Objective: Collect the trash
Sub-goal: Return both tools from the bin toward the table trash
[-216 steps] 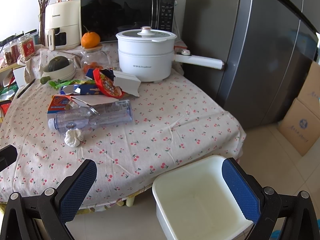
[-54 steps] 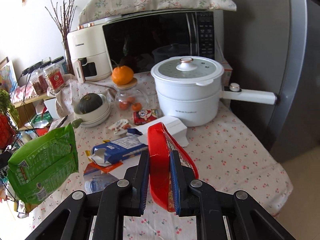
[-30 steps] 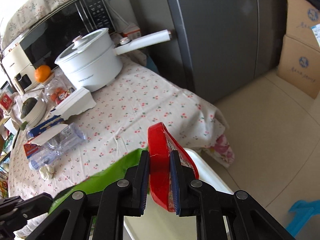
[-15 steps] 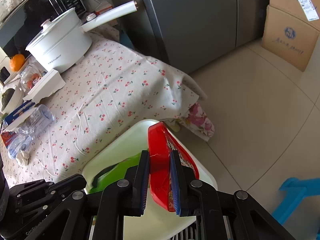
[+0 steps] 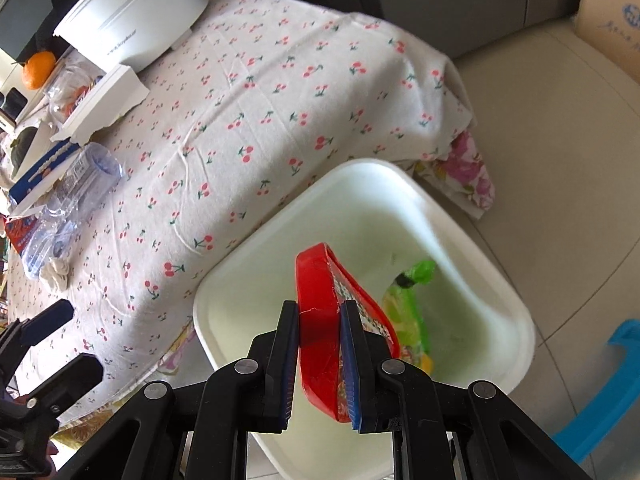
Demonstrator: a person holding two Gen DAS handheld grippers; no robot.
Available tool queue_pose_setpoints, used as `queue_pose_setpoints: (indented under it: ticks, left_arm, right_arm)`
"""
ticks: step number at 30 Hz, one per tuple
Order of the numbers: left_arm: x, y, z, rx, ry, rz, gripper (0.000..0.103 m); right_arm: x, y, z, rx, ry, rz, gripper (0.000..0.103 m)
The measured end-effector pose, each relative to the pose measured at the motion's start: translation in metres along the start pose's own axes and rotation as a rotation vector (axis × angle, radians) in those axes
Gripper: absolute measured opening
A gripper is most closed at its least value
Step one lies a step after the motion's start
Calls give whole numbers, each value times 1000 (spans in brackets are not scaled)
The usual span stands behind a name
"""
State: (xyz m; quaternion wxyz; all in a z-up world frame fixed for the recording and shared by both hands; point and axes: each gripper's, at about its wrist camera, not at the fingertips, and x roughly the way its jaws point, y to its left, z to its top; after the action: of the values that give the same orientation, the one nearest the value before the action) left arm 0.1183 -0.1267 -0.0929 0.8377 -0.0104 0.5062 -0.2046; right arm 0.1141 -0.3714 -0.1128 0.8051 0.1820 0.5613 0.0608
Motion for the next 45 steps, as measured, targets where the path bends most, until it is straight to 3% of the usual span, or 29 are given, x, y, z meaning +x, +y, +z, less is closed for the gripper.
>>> queue_pose_setpoints:
  ticks: [11, 13, 16, 21, 29, 34, 38, 45]
  left_arm:
    - [-39, 45, -13, -48, -33, 70, 103]
    - [-46, 52, -15, -53, -42, 80, 103]
    - [-56, 64, -17, -67, -62, 102, 103]
    - [-72, 88, -19, -110, -92, 129, 103]
    - [-102, 139, -21, -185, -159, 192, 103]
    - [-118, 171, -20, -201, -228, 283, 103]
    - [-118, 198, -18, -214, -267, 312, 103]
    - [-98, 224, -2, -160, -205, 370, 103]
  right_arm:
    - [55, 3, -4, 61, 204, 27, 22]
    - [57, 6, -4, 60, 213, 22, 48]
    - [47, 15, -2, 39, 176, 12, 64]
    - [26, 31, 2, 20, 99, 20, 71]
    - [7, 68, 4, -86, 0, -23, 76]
    - [2, 90, 5, -143, -45, -46, 78]
    - [-2, 108, 7, -183, -78, -54, 78]
    - [-3, 142, 13, -212, -116, -29, 79]
